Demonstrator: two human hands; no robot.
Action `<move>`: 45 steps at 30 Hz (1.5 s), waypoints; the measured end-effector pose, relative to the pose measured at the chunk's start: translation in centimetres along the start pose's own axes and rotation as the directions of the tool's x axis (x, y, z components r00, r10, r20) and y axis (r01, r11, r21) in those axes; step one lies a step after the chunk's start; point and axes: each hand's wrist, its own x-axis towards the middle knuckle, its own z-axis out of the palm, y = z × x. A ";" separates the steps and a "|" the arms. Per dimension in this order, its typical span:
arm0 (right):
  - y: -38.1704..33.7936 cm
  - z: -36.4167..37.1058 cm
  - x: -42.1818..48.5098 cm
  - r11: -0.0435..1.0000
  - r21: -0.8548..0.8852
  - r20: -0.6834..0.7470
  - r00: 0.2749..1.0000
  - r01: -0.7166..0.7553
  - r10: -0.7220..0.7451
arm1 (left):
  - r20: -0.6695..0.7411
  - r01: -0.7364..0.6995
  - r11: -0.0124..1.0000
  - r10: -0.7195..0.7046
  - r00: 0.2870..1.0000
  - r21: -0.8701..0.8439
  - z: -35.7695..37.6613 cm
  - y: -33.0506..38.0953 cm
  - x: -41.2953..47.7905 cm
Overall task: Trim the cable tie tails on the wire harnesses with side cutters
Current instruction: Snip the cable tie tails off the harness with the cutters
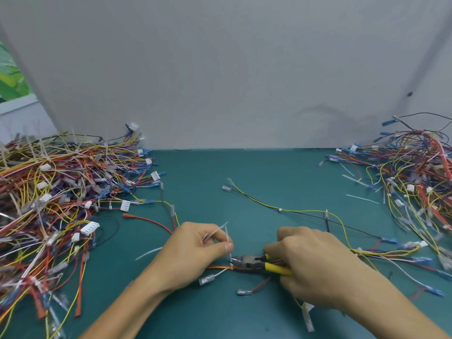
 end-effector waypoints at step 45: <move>-0.4 2.6 -0.6 0.993 0.065 -0.128 0.988 0.095 -0.086 | -0.081 0.003 0.997 -0.009 0.997 -0.081 0.9 -0.4 -0.4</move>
